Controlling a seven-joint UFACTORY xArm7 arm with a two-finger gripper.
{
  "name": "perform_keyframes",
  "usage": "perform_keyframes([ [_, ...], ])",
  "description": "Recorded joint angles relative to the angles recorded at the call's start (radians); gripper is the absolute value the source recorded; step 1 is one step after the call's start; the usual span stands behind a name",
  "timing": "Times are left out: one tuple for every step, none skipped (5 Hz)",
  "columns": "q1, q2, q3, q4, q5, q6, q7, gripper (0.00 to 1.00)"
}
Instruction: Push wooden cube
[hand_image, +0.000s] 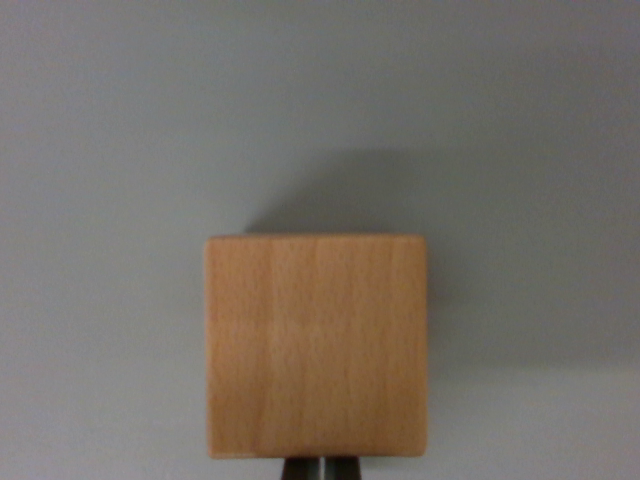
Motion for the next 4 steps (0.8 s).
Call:
perform_keyframes([
  [0.0, 0.0, 0.0, 0.0, 0.0, 0.0, 0.0, 1.0],
  [0.0011, 0.029, 0.002, 0.047, 0.0003, 0.017, 0.003, 1.0],
  [0.0011, 0.029, 0.002, 0.047, 0.0003, 0.017, 0.003, 1.0],
  [0.0022, 0.057, 0.003, 0.092, 0.0007, 0.034, 0.006, 1.0],
])
